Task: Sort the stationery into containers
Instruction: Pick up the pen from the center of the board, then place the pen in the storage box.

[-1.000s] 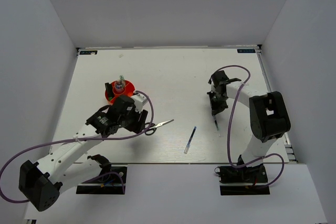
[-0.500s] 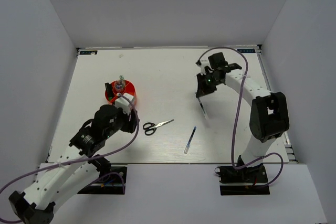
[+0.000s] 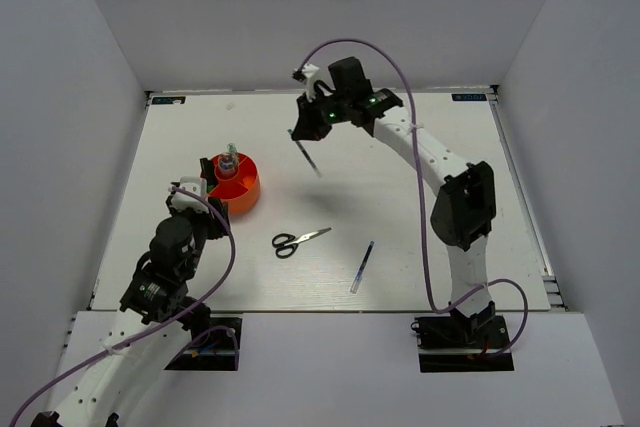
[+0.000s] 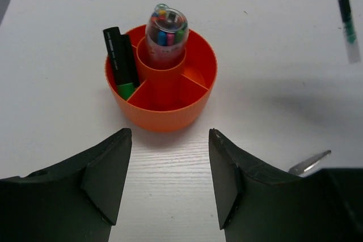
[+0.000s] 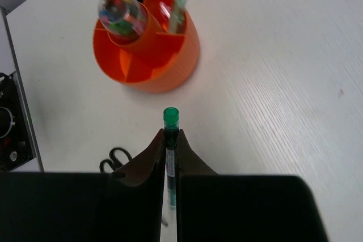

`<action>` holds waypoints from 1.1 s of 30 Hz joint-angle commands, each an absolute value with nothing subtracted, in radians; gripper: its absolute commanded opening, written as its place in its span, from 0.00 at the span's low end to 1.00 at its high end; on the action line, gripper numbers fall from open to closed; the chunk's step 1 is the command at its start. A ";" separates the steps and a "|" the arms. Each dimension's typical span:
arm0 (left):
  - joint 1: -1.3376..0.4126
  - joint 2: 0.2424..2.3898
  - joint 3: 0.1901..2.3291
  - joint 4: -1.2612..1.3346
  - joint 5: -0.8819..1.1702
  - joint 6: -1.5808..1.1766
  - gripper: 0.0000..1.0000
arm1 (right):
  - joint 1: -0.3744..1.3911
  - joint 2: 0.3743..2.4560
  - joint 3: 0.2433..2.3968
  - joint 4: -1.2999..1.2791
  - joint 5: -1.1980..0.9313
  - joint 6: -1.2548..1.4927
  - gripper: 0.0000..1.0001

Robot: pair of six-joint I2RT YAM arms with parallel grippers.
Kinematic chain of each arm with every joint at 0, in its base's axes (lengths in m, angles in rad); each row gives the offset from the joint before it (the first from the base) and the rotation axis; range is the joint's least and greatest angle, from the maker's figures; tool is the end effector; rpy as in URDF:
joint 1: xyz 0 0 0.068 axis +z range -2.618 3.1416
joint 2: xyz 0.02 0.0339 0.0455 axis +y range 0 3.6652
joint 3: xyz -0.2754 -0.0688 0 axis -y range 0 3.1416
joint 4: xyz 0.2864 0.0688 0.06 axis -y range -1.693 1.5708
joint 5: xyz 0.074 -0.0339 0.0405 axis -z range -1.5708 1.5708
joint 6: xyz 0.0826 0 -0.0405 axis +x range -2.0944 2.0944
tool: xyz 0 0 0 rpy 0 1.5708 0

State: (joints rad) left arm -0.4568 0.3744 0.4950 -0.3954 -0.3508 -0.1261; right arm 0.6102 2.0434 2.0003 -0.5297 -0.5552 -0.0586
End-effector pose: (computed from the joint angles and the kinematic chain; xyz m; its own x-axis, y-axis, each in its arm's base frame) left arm 0.1800 -0.0569 0.2671 -0.2564 -0.0056 -0.9666 0.0858 0.9959 -0.0285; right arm 0.4301 0.3539 0.3282 -0.3936 -0.3360 -0.8557 -0.8746 0.4236 0.2360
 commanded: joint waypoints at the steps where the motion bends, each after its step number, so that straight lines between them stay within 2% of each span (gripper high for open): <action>1: -0.449 0.364 0.488 -0.362 -0.440 -0.138 0.67 | 0.658 2.066 2.037 -0.323 -0.604 -0.089 0.00; 5: -0.451 0.373 0.492 -0.365 -0.445 -0.132 0.67 | 0.710 2.146 2.117 -0.210 -0.630 -0.039 0.00; 10: -0.451 0.374 0.495 -0.370 -0.442 -0.135 0.67 | 0.748 2.184 2.118 -0.013 -0.666 -0.006 0.00; 17: -0.449 0.359 0.494 -0.377 -0.431 -0.143 0.67 | 0.775 2.220 1.982 0.372 -0.710 0.098 0.00; 21: -0.449 0.345 0.494 -0.376 -0.428 -0.141 0.67 | 0.790 2.266 2.045 0.351 -0.695 0.115 0.00; 33: -0.449 0.327 0.497 -0.377 -0.431 -0.140 0.67 | 0.808 2.339 2.037 0.350 -0.664 0.118 0.00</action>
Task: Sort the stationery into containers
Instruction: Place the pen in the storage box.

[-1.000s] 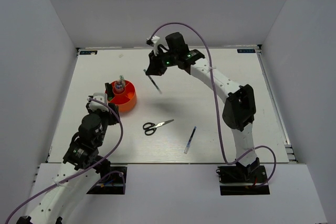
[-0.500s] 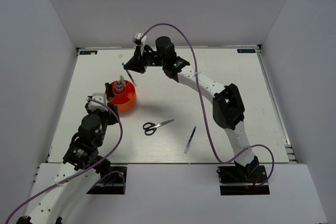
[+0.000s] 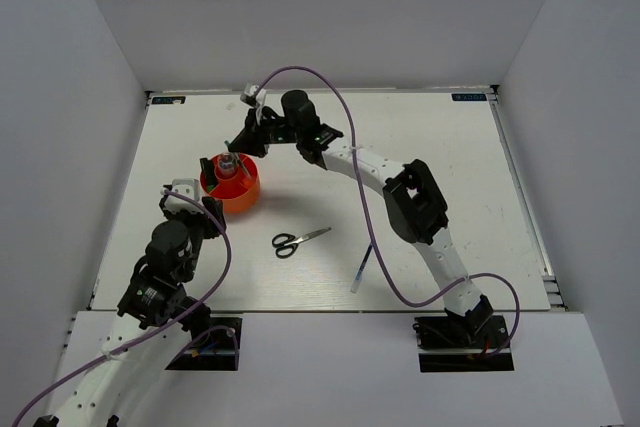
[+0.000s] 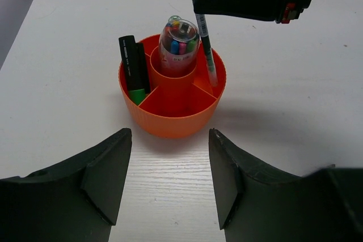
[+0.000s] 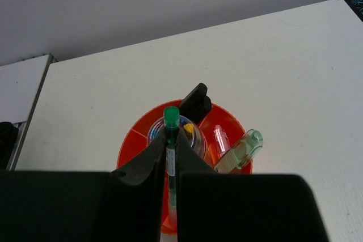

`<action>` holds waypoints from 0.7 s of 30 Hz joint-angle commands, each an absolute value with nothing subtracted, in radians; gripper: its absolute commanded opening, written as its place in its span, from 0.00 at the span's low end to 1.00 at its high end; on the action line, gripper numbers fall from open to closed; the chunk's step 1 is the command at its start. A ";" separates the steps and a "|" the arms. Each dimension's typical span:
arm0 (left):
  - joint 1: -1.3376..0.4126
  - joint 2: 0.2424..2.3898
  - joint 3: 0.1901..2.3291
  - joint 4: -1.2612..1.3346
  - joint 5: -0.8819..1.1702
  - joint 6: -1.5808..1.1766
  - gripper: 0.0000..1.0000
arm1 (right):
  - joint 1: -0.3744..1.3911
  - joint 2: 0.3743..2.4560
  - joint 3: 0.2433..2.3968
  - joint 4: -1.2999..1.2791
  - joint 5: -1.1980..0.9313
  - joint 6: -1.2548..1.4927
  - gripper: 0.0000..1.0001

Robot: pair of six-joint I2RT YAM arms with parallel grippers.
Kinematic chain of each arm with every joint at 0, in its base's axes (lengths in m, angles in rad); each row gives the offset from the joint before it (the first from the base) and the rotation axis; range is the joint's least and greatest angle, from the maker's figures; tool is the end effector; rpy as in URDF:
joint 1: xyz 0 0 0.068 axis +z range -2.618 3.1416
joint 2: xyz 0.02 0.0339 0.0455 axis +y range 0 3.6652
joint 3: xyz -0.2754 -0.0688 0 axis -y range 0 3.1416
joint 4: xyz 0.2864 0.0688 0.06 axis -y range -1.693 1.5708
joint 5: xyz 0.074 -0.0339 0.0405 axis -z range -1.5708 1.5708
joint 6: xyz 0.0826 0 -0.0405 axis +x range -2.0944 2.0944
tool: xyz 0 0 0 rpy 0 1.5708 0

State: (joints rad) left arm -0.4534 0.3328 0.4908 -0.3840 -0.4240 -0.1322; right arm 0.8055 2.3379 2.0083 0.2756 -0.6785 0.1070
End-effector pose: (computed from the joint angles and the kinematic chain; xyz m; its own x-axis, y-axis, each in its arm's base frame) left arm 0.1754 -0.0477 0.2743 -0.2048 -0.0339 -0.9782 0.0119 0.9992 -0.0371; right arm 0.4057 0.4972 0.2684 -0.1435 -0.0294 -0.9892 -0.9859 0.0910 0.1403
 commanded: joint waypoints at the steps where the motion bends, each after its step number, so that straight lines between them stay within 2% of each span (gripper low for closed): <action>1: -0.449 0.327 0.497 -0.376 -0.431 -0.140 0.67 | 0.804 2.344 2.026 0.350 -0.664 0.118 0.00; 2: -0.449 0.327 0.494 -0.377 -0.433 -0.137 0.67 | 0.804 2.335 2.020 0.350 -0.661 0.118 0.00; 3: -0.449 0.325 0.497 -0.376 -0.433 -0.137 0.67 | 0.805 2.336 2.016 0.353 -0.660 0.124 0.11; 6: -0.449 0.328 0.495 -0.376 -0.431 -0.137 0.67 | 0.799 2.327 1.984 0.351 -0.675 0.130 0.25; 7: -0.451 0.327 0.494 -0.376 -0.433 -0.135 0.67 | 0.799 2.327 1.974 0.347 -0.678 0.143 0.34; 10: -0.449 0.330 0.495 -0.377 -0.434 -0.137 0.67 | 0.799 2.319 1.964 0.342 -0.693 0.141 0.44; 14: -0.449 0.339 0.495 -0.377 -0.439 -0.135 0.67 | 0.793 2.309 1.942 0.333 -0.710 0.150 0.50; 17: -0.449 0.344 0.492 -0.379 -0.434 -0.133 0.67 | 0.778 2.273 1.930 0.315 -0.722 0.166 0.50; 20: -0.451 0.350 0.492 -0.377 -0.411 -0.138 0.67 | 0.746 2.189 1.930 0.144 -0.726 0.149 0.49; 21: -0.451 0.357 0.492 -0.380 -0.390 -0.138 0.64 | 0.741 2.174 1.956 0.076 -0.703 0.126 0.49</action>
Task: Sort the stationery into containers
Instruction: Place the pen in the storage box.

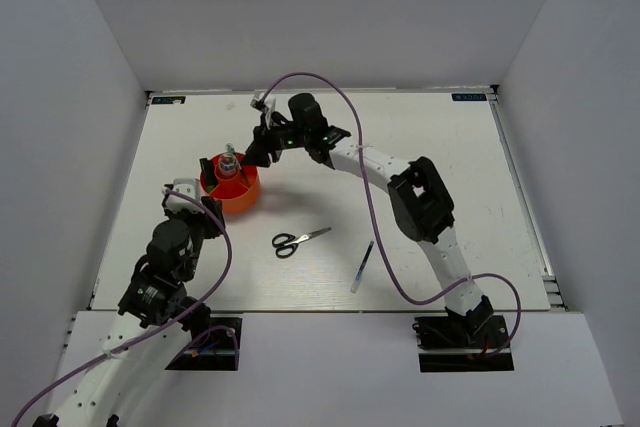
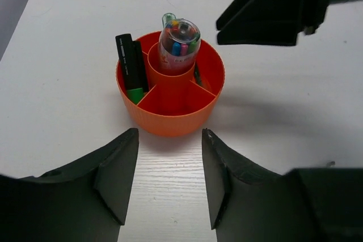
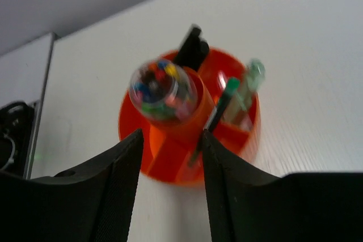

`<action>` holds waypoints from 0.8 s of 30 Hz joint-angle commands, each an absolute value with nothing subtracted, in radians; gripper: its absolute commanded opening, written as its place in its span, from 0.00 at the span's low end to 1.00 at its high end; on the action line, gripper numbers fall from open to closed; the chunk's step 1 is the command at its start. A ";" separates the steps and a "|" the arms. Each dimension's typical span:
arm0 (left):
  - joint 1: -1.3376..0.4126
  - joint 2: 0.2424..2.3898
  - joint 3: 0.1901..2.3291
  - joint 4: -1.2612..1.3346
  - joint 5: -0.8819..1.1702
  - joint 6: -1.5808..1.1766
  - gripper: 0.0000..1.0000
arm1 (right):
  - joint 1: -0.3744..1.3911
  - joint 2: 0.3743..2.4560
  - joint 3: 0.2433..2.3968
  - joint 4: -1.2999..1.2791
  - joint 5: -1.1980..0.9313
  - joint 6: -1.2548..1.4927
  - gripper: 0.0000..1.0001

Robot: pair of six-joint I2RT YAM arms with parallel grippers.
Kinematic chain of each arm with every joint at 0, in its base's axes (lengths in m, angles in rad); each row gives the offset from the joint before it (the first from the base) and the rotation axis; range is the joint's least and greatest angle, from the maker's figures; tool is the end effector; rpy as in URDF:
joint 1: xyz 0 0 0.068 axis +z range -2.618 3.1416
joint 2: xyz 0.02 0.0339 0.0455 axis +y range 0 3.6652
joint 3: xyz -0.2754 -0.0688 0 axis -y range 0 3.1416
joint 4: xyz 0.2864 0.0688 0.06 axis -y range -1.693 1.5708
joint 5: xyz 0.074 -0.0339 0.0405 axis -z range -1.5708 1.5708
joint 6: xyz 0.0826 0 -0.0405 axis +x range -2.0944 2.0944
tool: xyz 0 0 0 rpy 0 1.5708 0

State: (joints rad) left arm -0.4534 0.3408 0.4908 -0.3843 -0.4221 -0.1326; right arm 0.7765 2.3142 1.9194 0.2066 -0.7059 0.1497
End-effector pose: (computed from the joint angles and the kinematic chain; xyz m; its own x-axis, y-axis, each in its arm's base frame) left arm 0.1766 -0.0484 0.2730 -0.2123 -0.0307 -0.9767 0.0134 0.9993 -0.0343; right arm 0.4106 0.4785 0.2359 -0.2793 -0.1153 -0.9533 -0.9570 0.1148 0.2665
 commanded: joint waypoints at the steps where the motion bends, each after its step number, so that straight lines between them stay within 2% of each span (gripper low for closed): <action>1: -0.449 0.357 0.494 -0.380 -0.364 -0.137 0.57 | 0.723 2.145 1.971 -0.160 -0.666 0.023 0.49; 3: -0.449 0.376 0.495 -0.379 -0.298 -0.137 0.45 | 0.713 2.088 1.968 -0.276 -0.632 -0.090 0.45; 4: -0.449 0.383 0.495 -0.382 -0.275 -0.140 0.33 | 0.695 2.016 1.954 -0.414 -0.567 -0.156 0.37; 5: -0.449 0.406 0.499 -0.380 -0.256 -0.138 0.28 | 0.686 1.993 1.941 -0.458 -0.537 -0.175 0.16; 6: -0.449 0.428 0.505 -0.380 -0.192 -0.144 0.23 | 0.680 1.970 1.875 -0.504 -0.421 -0.189 0.03; 8: -0.449 0.477 0.518 -0.393 -0.149 -0.147 0.11 | 0.672 1.878 1.798 -0.639 -0.341 -0.202 0.00; 10: -0.451 0.546 0.531 -0.406 -0.060 -0.150 0.10 | 0.641 1.823 1.703 -0.751 -0.336 -0.204 0.00; 11: -0.449 0.560 0.537 -0.405 -0.026 -0.152 0.16 | 0.635 1.815 1.686 -0.829 -0.347 -0.201 0.00; 13: -0.449 0.616 0.548 -0.408 -0.002 -0.163 0.37 | 0.612 1.796 1.608 -0.946 -0.409 -0.184 0.77; 14: -0.449 0.627 0.549 -0.410 0.021 -0.167 0.54 | 0.609 1.764 1.580 -0.994 -0.486 -0.181 0.90; 16: -0.449 0.656 0.552 -0.407 0.037 -0.175 0.64 | 0.604 1.741 1.452 -1.000 -0.523 -0.155 0.90; 19: -0.451 0.667 0.552 -0.419 0.032 -0.173 0.65 | 0.603 1.683 1.318 -0.937 -0.496 -0.040 0.73; 20: -0.453 0.663 0.552 -0.419 0.031 -0.172 0.65 | 0.606 1.672 1.301 -0.916 -0.454 -0.006 0.64; 21: -0.451 0.664 0.552 -0.420 0.028 -0.170 0.65 | 0.606 1.671 1.281 -0.902 -0.424 0.050 0.33; 23: -0.449 0.667 0.552 -0.422 0.022 -0.167 0.65 | 0.609 1.669 1.250 -0.884 -0.324 0.194 0.18; 24: -0.449 0.667 0.552 -0.426 0.018 -0.163 0.65 | 0.612 1.667 1.244 -0.876 -0.264 0.227 0.14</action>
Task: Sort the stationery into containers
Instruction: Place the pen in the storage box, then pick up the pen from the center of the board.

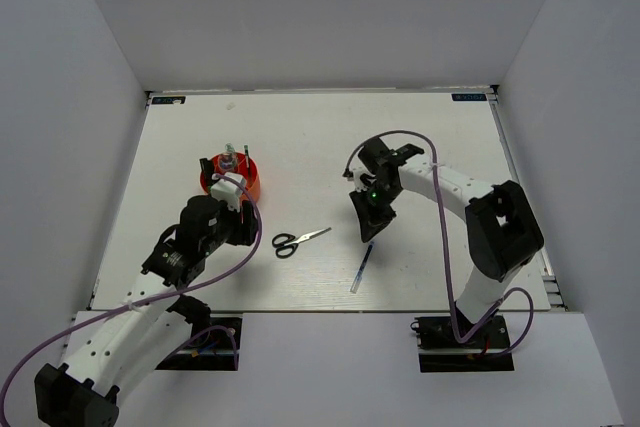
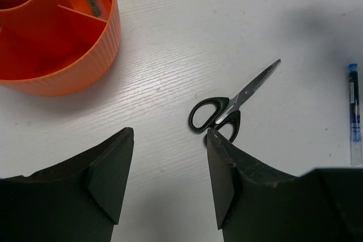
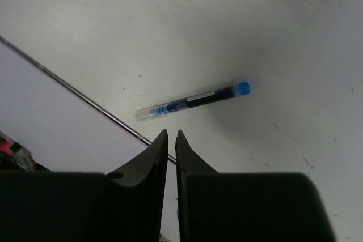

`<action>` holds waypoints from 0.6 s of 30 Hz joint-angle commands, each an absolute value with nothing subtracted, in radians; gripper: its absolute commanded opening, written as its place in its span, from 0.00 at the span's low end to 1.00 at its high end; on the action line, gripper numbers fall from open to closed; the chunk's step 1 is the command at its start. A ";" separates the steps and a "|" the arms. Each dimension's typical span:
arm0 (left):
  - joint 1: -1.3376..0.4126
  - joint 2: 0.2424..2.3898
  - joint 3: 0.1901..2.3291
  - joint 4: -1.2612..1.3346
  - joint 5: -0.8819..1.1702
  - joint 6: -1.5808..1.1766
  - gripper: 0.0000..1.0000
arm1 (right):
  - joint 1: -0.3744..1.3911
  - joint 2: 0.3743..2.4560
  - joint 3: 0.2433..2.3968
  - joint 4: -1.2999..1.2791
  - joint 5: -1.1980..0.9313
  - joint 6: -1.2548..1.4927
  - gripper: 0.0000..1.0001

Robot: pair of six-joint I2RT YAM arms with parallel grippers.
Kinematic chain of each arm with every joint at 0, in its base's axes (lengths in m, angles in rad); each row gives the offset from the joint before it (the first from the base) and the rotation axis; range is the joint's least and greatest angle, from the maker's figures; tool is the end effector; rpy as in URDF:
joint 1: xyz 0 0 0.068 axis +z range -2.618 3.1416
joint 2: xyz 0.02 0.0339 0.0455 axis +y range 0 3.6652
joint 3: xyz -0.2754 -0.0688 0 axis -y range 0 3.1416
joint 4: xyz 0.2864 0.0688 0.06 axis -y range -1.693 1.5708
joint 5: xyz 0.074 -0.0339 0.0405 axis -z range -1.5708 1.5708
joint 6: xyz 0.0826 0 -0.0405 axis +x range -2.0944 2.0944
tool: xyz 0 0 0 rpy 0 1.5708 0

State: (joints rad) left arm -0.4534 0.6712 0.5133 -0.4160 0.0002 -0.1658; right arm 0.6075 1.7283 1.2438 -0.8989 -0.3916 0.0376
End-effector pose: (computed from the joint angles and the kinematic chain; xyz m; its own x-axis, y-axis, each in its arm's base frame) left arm 0.2051 -0.0999 0.2140 -0.5537 0.0862 -0.8283 0.3516 0.9258 -0.1387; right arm 0.2879 0.2386 0.1575 -0.8282 -0.5334 -0.1721 -0.5552 0.7389 0.3817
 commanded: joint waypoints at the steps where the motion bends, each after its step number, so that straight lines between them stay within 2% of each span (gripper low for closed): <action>1: -0.449 0.669 0.552 -0.426 0.017 -0.163 0.65 | 0.615 1.667 1.241 -0.879 -0.250 0.283 0.12; 3: -0.449 0.669 0.554 -0.429 0.012 -0.160 0.65 | 0.617 1.663 1.224 -0.873 -0.206 0.346 0.14; 6: -0.449 0.658 0.558 -0.431 0.014 -0.156 0.65 | 0.615 1.646 1.174 -0.815 -0.209 0.441 0.39; 7: -0.451 0.658 0.557 -0.431 0.014 -0.158 0.65 | 0.615 1.647 1.154 -0.808 -0.209 0.442 0.39; 8: -0.449 0.655 0.555 -0.431 0.009 -0.155 0.65 | 0.618 1.647 1.147 -0.799 -0.215 0.468 0.52; 9: -0.452 0.653 0.557 -0.431 0.017 -0.155 0.65 | 0.623 1.655 1.135 -0.792 -0.215 0.482 0.56; 11: -0.449 0.649 0.557 -0.426 0.015 -0.155 0.65 | 0.629 1.669 1.121 -0.764 -0.210 0.523 0.56; 18: -0.449 0.630 0.554 -0.428 0.011 -0.152 0.65 | 0.637 1.695 1.088 -0.716 -0.150 0.592 0.39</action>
